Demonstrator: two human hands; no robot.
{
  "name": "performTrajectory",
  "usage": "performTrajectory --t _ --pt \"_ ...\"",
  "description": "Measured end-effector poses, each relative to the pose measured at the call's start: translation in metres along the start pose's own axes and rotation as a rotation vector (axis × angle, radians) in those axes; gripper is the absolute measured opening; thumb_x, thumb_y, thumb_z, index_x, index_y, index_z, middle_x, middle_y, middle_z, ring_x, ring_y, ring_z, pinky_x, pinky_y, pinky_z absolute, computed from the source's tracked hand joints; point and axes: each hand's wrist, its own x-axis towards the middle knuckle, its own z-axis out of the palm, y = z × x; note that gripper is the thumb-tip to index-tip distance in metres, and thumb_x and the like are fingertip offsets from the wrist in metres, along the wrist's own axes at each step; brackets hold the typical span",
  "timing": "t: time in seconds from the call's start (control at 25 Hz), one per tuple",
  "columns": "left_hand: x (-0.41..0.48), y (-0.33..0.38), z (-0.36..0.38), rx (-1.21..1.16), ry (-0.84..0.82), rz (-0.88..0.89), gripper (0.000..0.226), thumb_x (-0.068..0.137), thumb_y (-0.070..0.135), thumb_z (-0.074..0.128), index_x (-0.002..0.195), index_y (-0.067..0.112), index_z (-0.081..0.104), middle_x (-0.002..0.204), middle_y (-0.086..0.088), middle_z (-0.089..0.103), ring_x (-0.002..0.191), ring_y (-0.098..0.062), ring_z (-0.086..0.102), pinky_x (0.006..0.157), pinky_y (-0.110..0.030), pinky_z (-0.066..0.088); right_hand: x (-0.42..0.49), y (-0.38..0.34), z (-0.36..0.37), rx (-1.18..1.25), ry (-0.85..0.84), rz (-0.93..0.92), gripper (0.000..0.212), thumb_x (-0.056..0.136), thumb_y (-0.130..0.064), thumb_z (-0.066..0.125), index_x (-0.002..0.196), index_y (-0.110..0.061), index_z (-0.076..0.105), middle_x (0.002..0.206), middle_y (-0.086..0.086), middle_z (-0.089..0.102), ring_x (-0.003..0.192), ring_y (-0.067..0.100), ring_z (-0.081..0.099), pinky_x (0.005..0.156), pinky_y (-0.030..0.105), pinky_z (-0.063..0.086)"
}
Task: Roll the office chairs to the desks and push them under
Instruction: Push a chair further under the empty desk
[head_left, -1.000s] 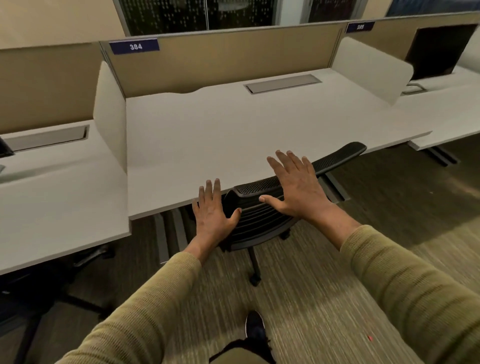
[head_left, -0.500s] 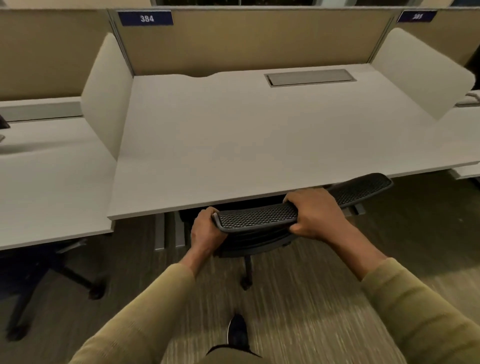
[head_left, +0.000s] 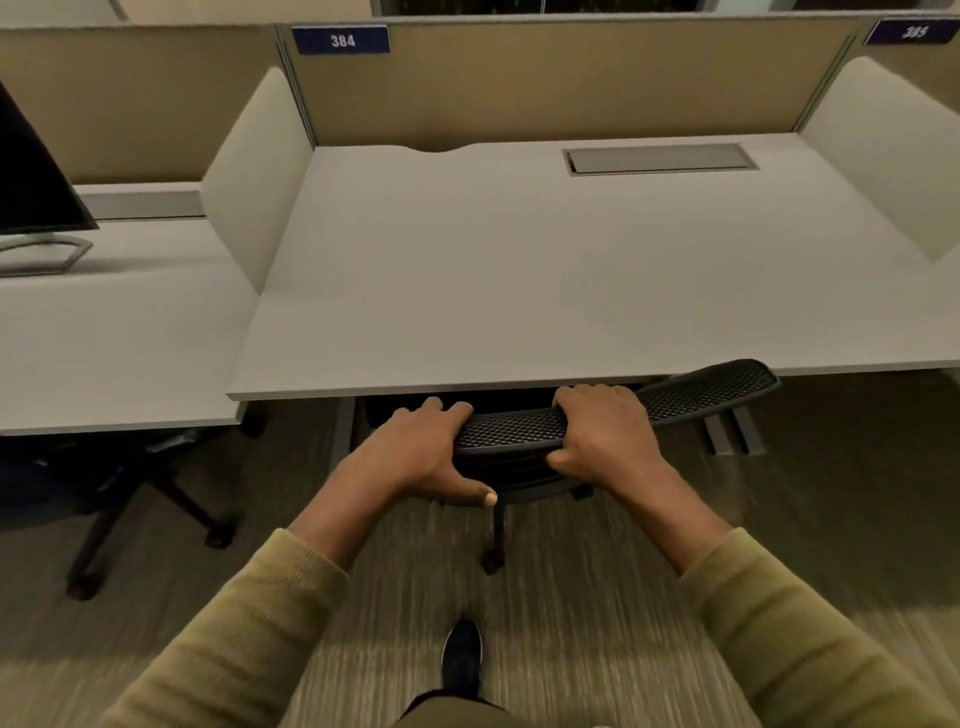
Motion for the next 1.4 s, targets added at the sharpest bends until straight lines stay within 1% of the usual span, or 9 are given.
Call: performTrajectory --t 0.12,0.2,0.6,0.72,0.8,0.92,1.08,1.16,1.4 --pt "0.005 0.041 0.016 0.02 0.19 -0.142 0.058 0.077 0.053 0.071 0.126 0.026 0.055 0.12 -0.003 0.055 0.115 -0.029 0.052 0.097 -0.05 0.051 -0.008 0.005 0.004 0.029 0.008 -0.01 0.045 0.068 -0.048 0.068 0.102 -0.021 0.059 0.089 -0.003 0.059 0.093 0.025 0.061 0.091 0.04 0.043" --pt "0.005 0.05 0.024 0.036 0.276 -0.138 0.044 0.076 0.047 0.069 0.114 0.026 0.061 0.108 0.0 0.058 0.105 -0.026 0.055 0.091 -0.048 0.052 -0.014 0.013 0.006 0.038 0.016 -0.012 0.043 0.069 -0.048 0.069 0.101 -0.021 0.059 0.085 -0.005 0.052 0.092 0.024 0.06 0.091 0.041 0.043" --pt "0.002 0.086 0.041 0.045 0.378 -0.039 0.038 0.074 0.051 0.066 0.107 0.031 0.068 0.094 0.01 0.06 0.092 -0.016 0.055 0.079 -0.039 0.054 -0.047 0.061 0.004 0.092 0.09 -0.064 0.042 0.068 -0.048 0.068 0.102 -0.023 0.06 0.09 -0.006 0.061 0.09 0.019 0.059 0.093 0.039 0.044" --pt "0.01 0.106 0.041 0.042 0.376 -0.002 0.036 0.074 0.05 0.066 0.104 0.031 0.067 0.092 0.011 0.059 0.09 -0.014 0.054 0.077 -0.038 0.054 -0.06 0.097 -0.001 0.087 0.122 -0.123 0.054 0.067 -0.058 0.053 0.109 -0.026 0.062 0.092 -0.008 0.063 0.089 0.017 0.06 0.091 0.04 0.046" --pt "0.016 0.119 0.04 0.04 0.374 0.016 0.034 0.073 0.05 0.066 0.102 0.031 0.066 0.09 0.011 0.058 0.088 -0.014 0.054 0.076 -0.038 0.054 -0.072 0.135 -0.002 0.05 0.25 -0.103 0.056 0.064 -0.057 0.044 0.105 -0.026 0.065 0.088 -0.008 0.065 0.084 0.018 0.061 0.086 0.04 0.046" --pt "0.024 0.135 0.04 0.045 0.369 0.025 0.034 0.072 0.051 0.066 0.1 0.032 0.066 0.089 0.011 0.058 0.087 -0.014 0.054 0.076 -0.037 0.054 -0.081 0.187 -0.002 0.034 0.379 -0.024 0.043 0.063 -0.043 0.051 0.095 -0.022 0.07 0.082 -0.004 0.067 0.079 0.023 0.063 0.081 0.04 0.045" --pt "0.04 0.146 0.033 0.023 0.37 0.008 0.033 0.071 0.049 0.066 0.1 0.033 0.066 0.09 0.011 0.06 0.089 -0.014 0.057 0.076 -0.036 0.054 -0.066 0.203 -0.009 0.034 0.389 -0.004 0.041 0.06 -0.039 0.049 0.088 -0.02 0.072 0.075 -0.003 0.067 0.071 0.026 0.062 0.075 0.038 0.048" --pt "0.05 0.147 0.029 0.016 0.377 0.003 0.033 0.07 0.046 0.066 0.099 0.032 0.067 0.09 0.011 0.063 0.088 -0.015 0.059 0.074 -0.035 0.053 -0.059 0.207 -0.01 0.053 0.384 0.007 0.036 0.059 -0.034 0.057 0.088 -0.019 0.072 0.076 -0.001 0.068 0.072 0.027 0.063 0.075 0.039 0.048" --pt "0.082 0.148 0.02 0.03 0.399 0.052 0.025 0.071 0.044 0.067 0.091 0.029 0.065 0.081 0.01 0.057 0.079 -0.017 0.053 0.061 -0.03 0.034 -0.039 0.221 -0.006 0.028 0.354 0.071 0.035 0.058 -0.023 0.075 0.092 -0.016 0.073 0.075 0.0 0.066 0.071 0.027 0.061 0.073 0.037 0.045"
